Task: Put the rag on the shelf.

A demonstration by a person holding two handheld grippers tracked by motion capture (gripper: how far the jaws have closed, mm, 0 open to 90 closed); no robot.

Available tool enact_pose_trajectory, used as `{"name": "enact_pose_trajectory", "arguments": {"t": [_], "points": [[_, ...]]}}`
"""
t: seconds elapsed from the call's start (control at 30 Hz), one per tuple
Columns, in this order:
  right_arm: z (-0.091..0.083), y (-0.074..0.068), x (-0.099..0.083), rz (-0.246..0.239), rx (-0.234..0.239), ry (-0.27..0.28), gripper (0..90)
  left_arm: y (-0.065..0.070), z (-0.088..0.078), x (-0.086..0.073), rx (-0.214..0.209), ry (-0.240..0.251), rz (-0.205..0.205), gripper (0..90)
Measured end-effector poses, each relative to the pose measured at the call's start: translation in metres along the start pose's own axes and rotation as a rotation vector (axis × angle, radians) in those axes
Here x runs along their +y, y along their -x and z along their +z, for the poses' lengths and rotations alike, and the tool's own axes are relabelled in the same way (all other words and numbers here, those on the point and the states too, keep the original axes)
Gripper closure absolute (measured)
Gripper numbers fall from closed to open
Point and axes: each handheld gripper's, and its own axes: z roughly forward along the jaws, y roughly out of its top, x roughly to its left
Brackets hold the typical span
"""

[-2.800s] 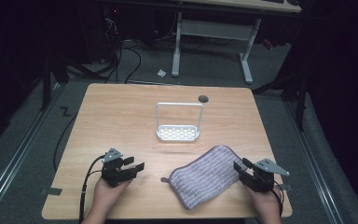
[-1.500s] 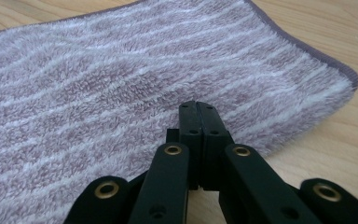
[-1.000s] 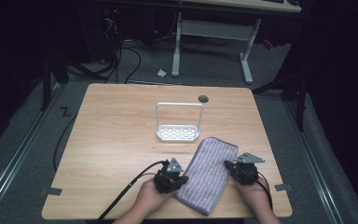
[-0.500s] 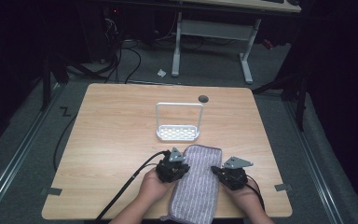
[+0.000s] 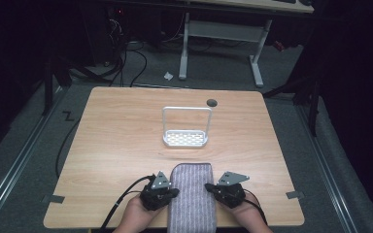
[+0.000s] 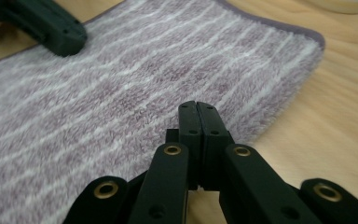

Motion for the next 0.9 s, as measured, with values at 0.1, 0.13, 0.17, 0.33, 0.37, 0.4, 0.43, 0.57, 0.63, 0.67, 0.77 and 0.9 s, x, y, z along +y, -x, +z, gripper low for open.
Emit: {"name": "enact_pose_trajectory", "arguments": {"t": [0.1, 0.13, 0.17, 0.33, 0.37, 0.4, 0.43, 0.57, 0.63, 0.67, 0.77, 0.9], "points": [[-0.001, -0.005, 0.0, -0.029, 0.015, -0.005, 89.3, 0.004, -0.005, -0.005, 0.003, -0.001, -0.006, 88.5], [-0.001, -0.006, 0.0, -0.031, 0.018, -0.007, 89.2, 0.005, -0.006, -0.007, 0.003, -0.001, -0.011, 88.5], [-0.001, -0.006, 0.0, -0.031, 0.021, -0.005, 89.1, 0.006, -0.007, -0.007, 0.005, -0.007, -0.004, 88.5], [0.002, -0.003, 0.002, -0.026, 0.021, -0.001, 88.9, 0.006, -0.011, -0.007, -0.012, -0.035, -0.011, 88.3], [0.003, -0.004, 0.002, -0.034, 0.016, -0.003, 88.6, 0.003, -0.011, -0.004, -0.018, -0.035, -0.028, 86.2], [0.003, -0.005, 0.002, -0.051, 0.007, -0.005, 88.6, 0.0, -0.012, -0.001, -0.004, -0.016, -0.037, 81.8], [0.003, -0.006, 0.003, -0.061, -0.003, -0.006, 88.6, -0.003, -0.013, 0.002, 0.029, 0.005, -0.038, 77.8], [0.003, -0.006, 0.002, -0.065, 0.002, -0.003, 88.6, -0.022, -0.005, 0.016, 0.123, 0.074, -0.079, 58.4], [0.003, -0.004, 0.002, -0.058, 0.011, 0.003, 88.5, -0.03, 0.004, 0.02, 0.151, 0.062, -0.101, 49.9], [0.003, -0.004, 0.002, -0.059, 0.012, 0.004, 88.5, -0.031, 0.009, 0.021, 0.157, 0.064, -0.109, 47.9], [0.003, -0.004, 0.001, -0.058, 0.011, 0.004, 88.4, -0.033, 0.02, 0.024, 0.181, 0.075, -0.116, 46.4], [0.001, -0.004, 0.0, -0.062, 0.006, 0.002, 88.3, -0.034, 0.026, 0.026, 0.18, 0.108, -0.168, 55.4]]}}
